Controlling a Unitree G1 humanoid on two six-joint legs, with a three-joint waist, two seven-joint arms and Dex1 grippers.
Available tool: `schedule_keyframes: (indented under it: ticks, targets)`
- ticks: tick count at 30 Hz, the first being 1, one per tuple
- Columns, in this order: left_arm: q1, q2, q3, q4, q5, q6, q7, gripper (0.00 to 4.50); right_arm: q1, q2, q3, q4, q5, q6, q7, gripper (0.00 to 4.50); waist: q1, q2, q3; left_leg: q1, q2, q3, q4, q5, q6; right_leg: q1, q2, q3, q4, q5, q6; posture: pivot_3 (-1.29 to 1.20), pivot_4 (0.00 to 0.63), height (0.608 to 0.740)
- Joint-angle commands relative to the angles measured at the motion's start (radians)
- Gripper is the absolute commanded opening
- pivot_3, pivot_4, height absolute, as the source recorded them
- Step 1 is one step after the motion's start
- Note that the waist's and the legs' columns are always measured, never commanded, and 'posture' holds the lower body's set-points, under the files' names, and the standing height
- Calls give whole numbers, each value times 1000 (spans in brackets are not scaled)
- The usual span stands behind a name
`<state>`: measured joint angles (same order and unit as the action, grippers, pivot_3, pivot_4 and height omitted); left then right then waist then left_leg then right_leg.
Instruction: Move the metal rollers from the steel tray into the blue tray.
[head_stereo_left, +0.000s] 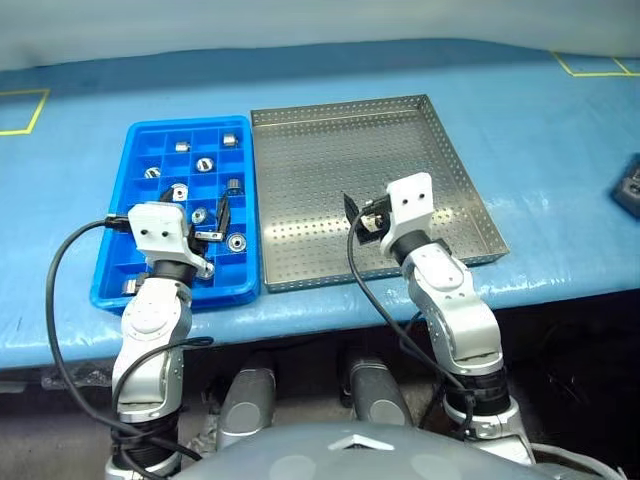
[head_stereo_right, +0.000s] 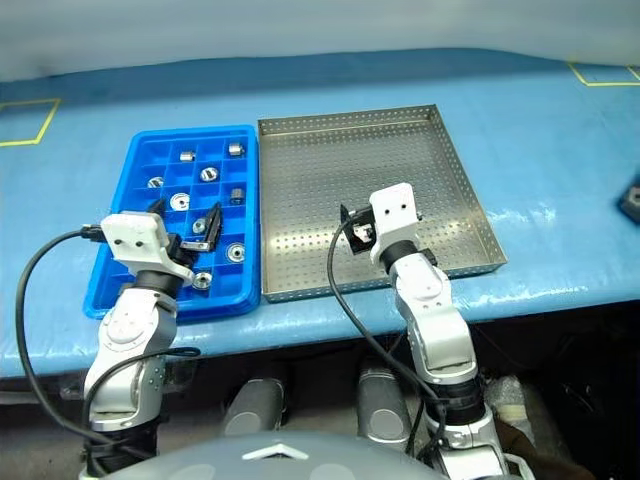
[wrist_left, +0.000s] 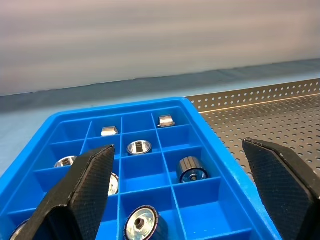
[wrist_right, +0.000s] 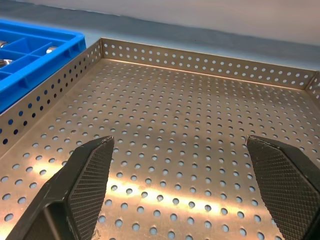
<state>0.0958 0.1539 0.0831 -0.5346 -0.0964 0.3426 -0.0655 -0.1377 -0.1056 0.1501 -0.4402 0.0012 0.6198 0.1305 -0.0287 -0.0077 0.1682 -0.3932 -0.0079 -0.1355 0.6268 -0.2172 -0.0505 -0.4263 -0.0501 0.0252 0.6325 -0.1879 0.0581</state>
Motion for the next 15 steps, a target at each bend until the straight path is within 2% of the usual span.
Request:
schedule_keyframes:
  ticks: [1, 15]
  targets:
    - [-18, -7, 9, -4, 17, -2, 22, 4500, 7, 3, 5, -45, -12, -13, -13, 4454, 1, 0, 0, 0, 0, 0, 0, 0, 0, 0, 0, 0, 1, 0, 0, 38, 150, 740]
    - [-4, -5, 2, -14, 37, 8, 29, 4500, -3, 24, 5, -20, -16, -30, -17, 4454, 4, 0, 0, 0, 0, 0, 1, 0, 0, 0, 0, 0, 1, 0, 0, 54, 150, 740]
